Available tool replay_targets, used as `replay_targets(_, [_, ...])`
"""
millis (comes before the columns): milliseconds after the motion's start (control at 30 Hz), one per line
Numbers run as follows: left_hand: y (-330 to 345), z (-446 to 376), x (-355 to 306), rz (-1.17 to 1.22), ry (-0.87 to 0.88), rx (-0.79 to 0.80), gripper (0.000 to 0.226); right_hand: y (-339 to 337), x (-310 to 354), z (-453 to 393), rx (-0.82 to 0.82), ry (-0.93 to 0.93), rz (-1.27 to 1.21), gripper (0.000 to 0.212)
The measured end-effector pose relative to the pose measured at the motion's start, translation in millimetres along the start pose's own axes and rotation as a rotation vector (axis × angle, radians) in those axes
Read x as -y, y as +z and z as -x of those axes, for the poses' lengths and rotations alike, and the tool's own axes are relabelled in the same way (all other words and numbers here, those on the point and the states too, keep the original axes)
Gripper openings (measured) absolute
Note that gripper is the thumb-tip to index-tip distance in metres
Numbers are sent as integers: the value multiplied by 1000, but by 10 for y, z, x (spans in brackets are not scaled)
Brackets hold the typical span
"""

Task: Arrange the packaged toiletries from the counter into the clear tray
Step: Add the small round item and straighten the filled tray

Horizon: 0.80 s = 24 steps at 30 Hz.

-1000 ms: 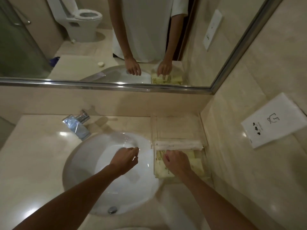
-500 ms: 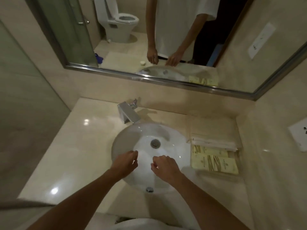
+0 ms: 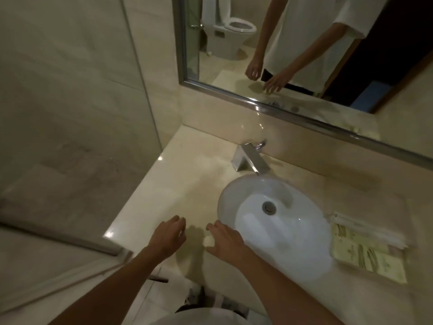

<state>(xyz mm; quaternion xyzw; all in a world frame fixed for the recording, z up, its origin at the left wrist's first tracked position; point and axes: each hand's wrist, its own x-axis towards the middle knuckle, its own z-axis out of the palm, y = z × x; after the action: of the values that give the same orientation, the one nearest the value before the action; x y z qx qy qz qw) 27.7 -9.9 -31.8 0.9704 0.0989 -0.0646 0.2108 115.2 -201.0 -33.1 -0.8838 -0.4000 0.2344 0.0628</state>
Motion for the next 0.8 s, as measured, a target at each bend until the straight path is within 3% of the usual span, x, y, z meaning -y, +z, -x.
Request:
replay_targets(133, [38, 147, 247, 13, -53, 22, 10, 189, 136, -105, 71, 28, -6, 48])
replay_targets(233, [71, 179, 343, 28, -52, 31, 8, 292, 158, -114, 37, 26, 4, 47])
replay_targets(400, [119, -10, 269, 21, 42, 68, 8, 116, 96, -26, 2, 149, -39, 44])
replay_targets(800, [283, -873, -1136, 43, 398, 150, 7, -479, -898, 921, -196, 595, -177, 43])
